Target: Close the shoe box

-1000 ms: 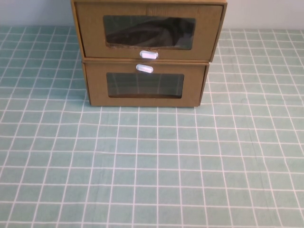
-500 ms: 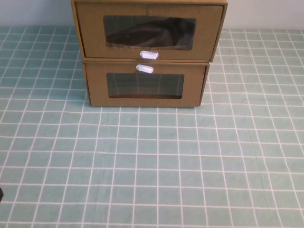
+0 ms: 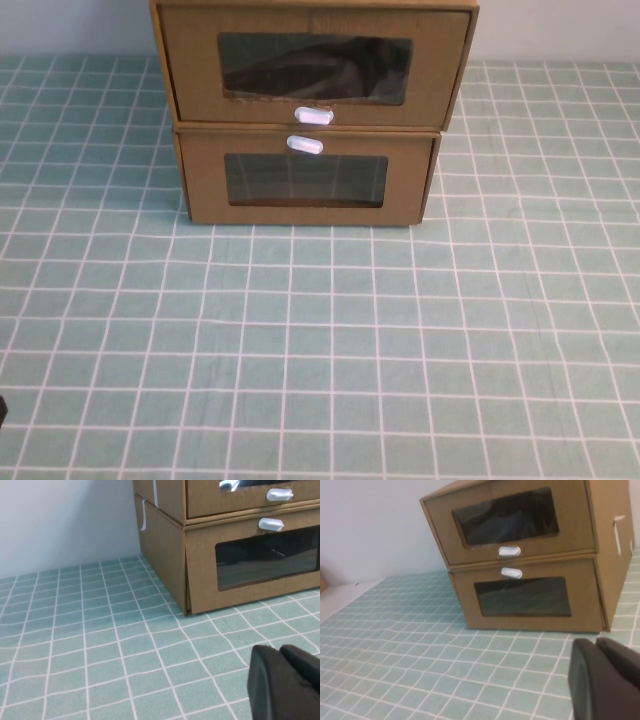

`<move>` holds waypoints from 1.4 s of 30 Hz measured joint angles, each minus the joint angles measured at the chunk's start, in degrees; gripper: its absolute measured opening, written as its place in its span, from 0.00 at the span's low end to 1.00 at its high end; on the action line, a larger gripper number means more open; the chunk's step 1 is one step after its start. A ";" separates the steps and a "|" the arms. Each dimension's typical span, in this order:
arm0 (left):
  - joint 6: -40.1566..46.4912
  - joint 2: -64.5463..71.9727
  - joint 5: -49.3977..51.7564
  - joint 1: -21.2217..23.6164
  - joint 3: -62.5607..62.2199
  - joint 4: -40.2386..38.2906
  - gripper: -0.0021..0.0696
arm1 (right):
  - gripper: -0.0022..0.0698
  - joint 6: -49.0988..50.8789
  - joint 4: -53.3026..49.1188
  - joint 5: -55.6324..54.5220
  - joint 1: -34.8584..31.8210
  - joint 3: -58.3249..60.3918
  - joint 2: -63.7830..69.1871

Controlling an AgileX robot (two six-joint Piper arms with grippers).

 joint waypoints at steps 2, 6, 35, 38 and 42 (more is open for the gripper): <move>0.00 0.00 0.00 0.00 0.00 0.00 0.02 | 0.01 0.00 0.00 0.45 0.00 0.00 0.00; 0.00 0.00 0.12 0.00 0.03 0.00 0.02 | 0.01 0.00 0.00 1.38 0.00 0.00 0.00; 0.00 0.00 0.12 0.00 0.03 0.00 0.02 | 0.01 -0.06 -9.24 11.42 -28.76 11.93 -8.04; 0.00 0.00 0.12 0.00 0.03 0.00 0.02 | 0.01 -0.06 -9.24 12.19 -28.76 11.93 -8.04; 0.00 0.00 0.12 0.00 0.03 0.00 0.02 | 0.01 -0.06 -9.35 12.39 -28.76 11.93 -8.04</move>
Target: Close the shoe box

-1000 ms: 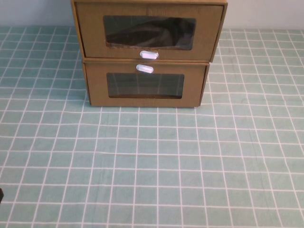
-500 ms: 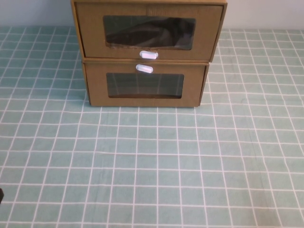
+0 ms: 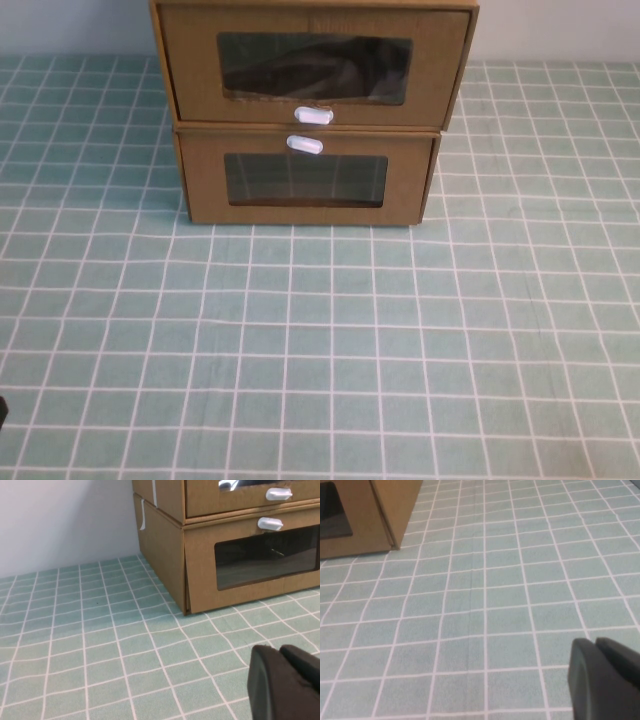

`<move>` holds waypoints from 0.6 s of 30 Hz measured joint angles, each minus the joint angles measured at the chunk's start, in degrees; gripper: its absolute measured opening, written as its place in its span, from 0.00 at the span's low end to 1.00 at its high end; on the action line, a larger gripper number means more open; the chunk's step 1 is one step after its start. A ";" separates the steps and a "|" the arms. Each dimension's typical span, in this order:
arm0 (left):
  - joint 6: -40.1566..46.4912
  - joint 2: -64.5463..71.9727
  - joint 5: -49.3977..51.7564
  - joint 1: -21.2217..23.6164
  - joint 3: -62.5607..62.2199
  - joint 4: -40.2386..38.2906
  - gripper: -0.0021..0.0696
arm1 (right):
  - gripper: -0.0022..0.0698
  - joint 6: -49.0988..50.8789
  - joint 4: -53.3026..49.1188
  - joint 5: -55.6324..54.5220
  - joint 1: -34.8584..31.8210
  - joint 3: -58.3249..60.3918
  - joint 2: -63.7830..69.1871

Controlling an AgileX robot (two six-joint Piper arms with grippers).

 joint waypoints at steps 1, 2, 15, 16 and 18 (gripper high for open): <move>0.00 0.00 0.00 0.00 0.00 0.00 0.02 | 0.01 0.00 0.00 0.00 0.00 0.00 0.00; 0.00 0.00 0.00 0.00 0.00 0.00 0.02 | 0.01 0.00 0.00 0.00 0.00 0.00 0.00; 0.00 0.00 0.00 0.00 0.00 0.00 0.02 | 0.01 0.00 0.00 0.00 0.00 0.00 0.00; 0.00 0.00 0.00 0.00 0.00 0.00 0.02 | 0.01 0.00 0.00 0.00 0.00 0.00 0.00; 0.00 0.00 -0.54 0.00 0.00 0.00 0.02 | 0.01 0.00 0.00 0.00 0.00 0.00 0.00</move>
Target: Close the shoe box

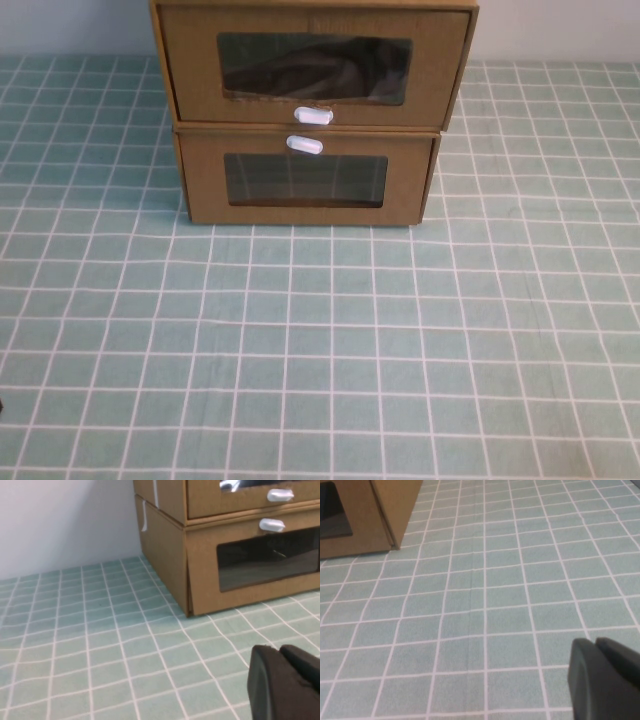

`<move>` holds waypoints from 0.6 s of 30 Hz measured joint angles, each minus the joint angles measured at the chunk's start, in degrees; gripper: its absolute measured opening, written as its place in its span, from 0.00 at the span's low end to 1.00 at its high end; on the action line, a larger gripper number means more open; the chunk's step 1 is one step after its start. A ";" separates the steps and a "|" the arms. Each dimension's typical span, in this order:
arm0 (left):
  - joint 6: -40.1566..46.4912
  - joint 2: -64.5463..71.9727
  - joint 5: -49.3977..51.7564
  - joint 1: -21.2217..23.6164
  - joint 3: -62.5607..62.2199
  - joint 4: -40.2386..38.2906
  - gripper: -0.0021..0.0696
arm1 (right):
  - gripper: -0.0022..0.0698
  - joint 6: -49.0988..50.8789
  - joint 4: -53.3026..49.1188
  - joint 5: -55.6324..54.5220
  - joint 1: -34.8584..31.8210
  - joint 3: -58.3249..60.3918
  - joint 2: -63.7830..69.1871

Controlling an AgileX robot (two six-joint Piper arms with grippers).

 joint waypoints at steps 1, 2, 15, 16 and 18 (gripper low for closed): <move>0.00 0.00 -0.83 0.00 0.00 0.00 0.02 | 0.01 0.00 0.00 0.00 0.00 0.00 0.00; -0.39 0.00 -1.61 0.00 0.00 0.24 0.02 | 0.01 0.00 0.00 0.00 0.00 0.00 0.00; -48.16 -1.31 -0.72 4.39 0.00 44.16 0.02 | 0.01 0.00 0.00 0.00 0.00 0.00 0.00; -48.55 -1.31 1.01 4.39 0.00 44.96 0.02 | 0.01 0.00 0.00 0.00 0.00 0.00 0.00; -48.89 -1.31 4.93 4.46 0.00 44.96 0.02 | 0.01 0.00 0.00 0.00 0.00 0.00 0.00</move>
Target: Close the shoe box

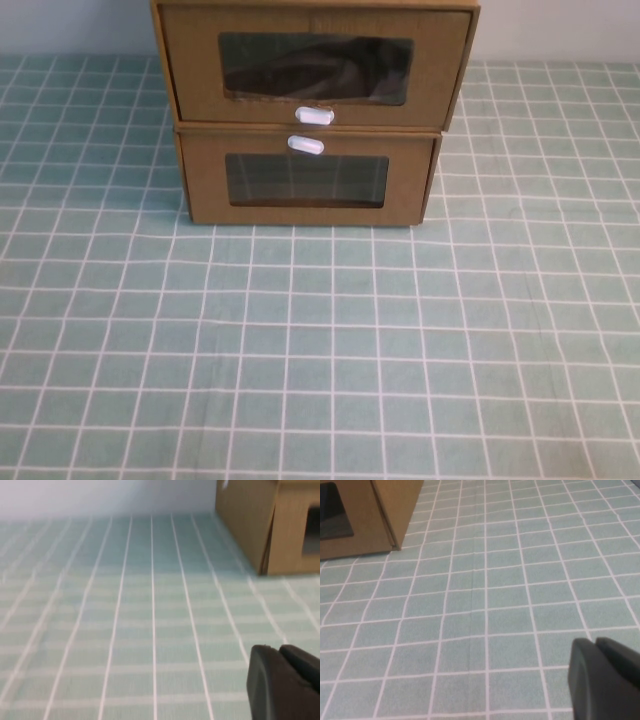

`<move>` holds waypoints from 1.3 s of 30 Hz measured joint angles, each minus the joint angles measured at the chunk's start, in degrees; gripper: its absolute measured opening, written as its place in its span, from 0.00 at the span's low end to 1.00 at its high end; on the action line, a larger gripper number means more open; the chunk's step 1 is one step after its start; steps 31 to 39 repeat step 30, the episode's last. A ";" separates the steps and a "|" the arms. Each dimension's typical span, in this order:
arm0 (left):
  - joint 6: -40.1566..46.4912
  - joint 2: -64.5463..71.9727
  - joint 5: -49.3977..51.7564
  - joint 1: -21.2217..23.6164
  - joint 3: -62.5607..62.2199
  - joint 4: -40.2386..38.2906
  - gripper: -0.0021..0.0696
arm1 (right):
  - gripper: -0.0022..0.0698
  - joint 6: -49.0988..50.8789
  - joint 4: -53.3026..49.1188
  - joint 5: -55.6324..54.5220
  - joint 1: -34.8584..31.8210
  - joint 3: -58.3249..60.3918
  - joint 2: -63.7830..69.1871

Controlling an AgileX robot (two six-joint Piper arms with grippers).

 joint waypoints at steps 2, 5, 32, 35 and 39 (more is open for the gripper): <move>-0.09 0.00 3.86 0.08 0.00 0.00 0.02 | 0.01 0.00 0.00 0.00 0.00 0.00 -0.04; -0.09 0.00 4.65 0.08 0.00 0.00 0.02 | 0.01 0.00 0.00 0.00 0.00 0.00 -0.04; -0.09 -0.12 4.79 0.13 0.00 0.41 0.02 | 0.01 0.00 0.00 0.00 0.00 0.00 -0.04; -0.09 -0.12 4.79 0.13 0.00 0.41 0.02 | 0.01 0.00 0.00 0.00 0.00 0.00 -0.04; -0.09 -0.12 4.79 0.13 0.00 0.41 0.02 | 0.01 0.00 0.00 0.00 0.00 0.00 -0.04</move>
